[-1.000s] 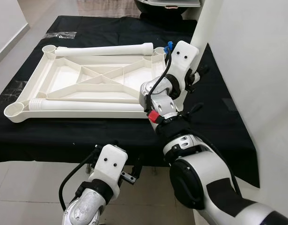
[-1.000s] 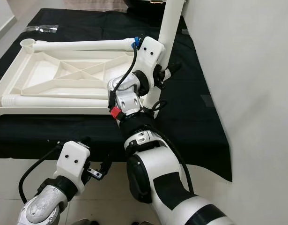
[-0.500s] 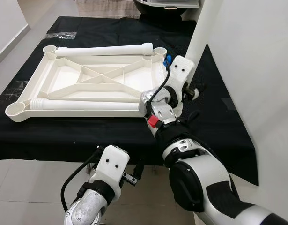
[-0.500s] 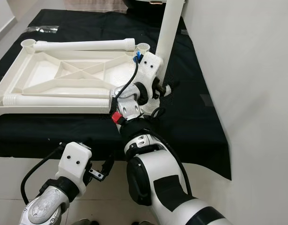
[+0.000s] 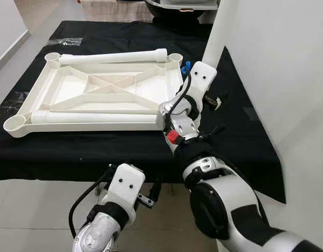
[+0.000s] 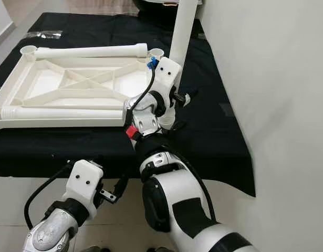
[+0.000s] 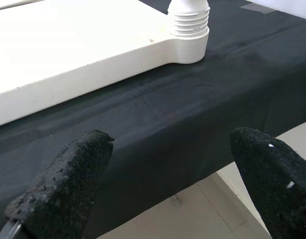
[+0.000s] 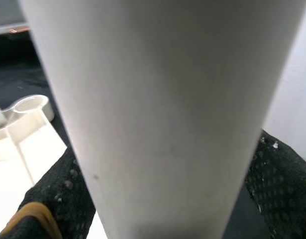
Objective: Building children table
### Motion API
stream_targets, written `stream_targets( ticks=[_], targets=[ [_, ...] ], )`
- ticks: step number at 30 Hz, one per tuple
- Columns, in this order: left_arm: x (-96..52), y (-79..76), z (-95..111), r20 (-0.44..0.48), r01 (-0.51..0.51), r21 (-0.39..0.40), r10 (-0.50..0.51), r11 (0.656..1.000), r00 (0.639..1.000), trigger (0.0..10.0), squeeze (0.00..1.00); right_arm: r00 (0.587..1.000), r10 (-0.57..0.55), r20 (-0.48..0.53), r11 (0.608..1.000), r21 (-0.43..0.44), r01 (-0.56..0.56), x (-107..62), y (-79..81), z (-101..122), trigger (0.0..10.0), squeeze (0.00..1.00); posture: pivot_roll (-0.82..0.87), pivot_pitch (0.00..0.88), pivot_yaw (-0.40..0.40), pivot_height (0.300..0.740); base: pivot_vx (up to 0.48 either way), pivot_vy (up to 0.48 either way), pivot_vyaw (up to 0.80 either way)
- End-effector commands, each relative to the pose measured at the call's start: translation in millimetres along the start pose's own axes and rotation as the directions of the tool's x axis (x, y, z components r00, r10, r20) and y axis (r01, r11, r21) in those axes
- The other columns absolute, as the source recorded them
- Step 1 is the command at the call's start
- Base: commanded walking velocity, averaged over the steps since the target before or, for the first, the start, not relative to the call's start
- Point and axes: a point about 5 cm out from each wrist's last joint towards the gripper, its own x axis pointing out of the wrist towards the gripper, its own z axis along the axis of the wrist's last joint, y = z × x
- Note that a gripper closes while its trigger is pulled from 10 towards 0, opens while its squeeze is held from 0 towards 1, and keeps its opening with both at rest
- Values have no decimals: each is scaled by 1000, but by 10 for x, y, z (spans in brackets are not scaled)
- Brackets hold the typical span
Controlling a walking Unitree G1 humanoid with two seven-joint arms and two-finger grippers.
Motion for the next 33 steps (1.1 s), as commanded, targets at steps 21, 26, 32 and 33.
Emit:
stream_targets(
  ticks=[21, 26, 32, 33],
  targets=[
    [19, 25, -98, -21, 2, 12, -2, 1000, 1000, 10000, 0, 906, 419, -56, 908, 6, -419, -142, -287, -292, 10000, 0, 135, 145, -83, 740, 0, 0, 0],
    [23, 27, -115, -24, 2, 13, -2, 1000, 1000, 10000, 0, 841, 540, -48, 842, 13, -540, -207, -302, -289, 10000, 0, 130, 141, -82, 740, 0, 0, 0],
    [25, 28, -127, -24, 0, 12, 1, 1000, 1000, 10000, 0, 778, 625, -58, 779, -6, -627, -285, -368, -307, 10000, 0, 130, 141, -84, 740, 0, 0, 0],
    [26, 26, -129, -23, -1, 11, 1, 1000, 1000, 10000, 0, 764, 642, -61, 765, -17, -644, -300, -387, -313, 10000, 0, 125, 139, -85, 740, 0, 0, 0]
  ],
)
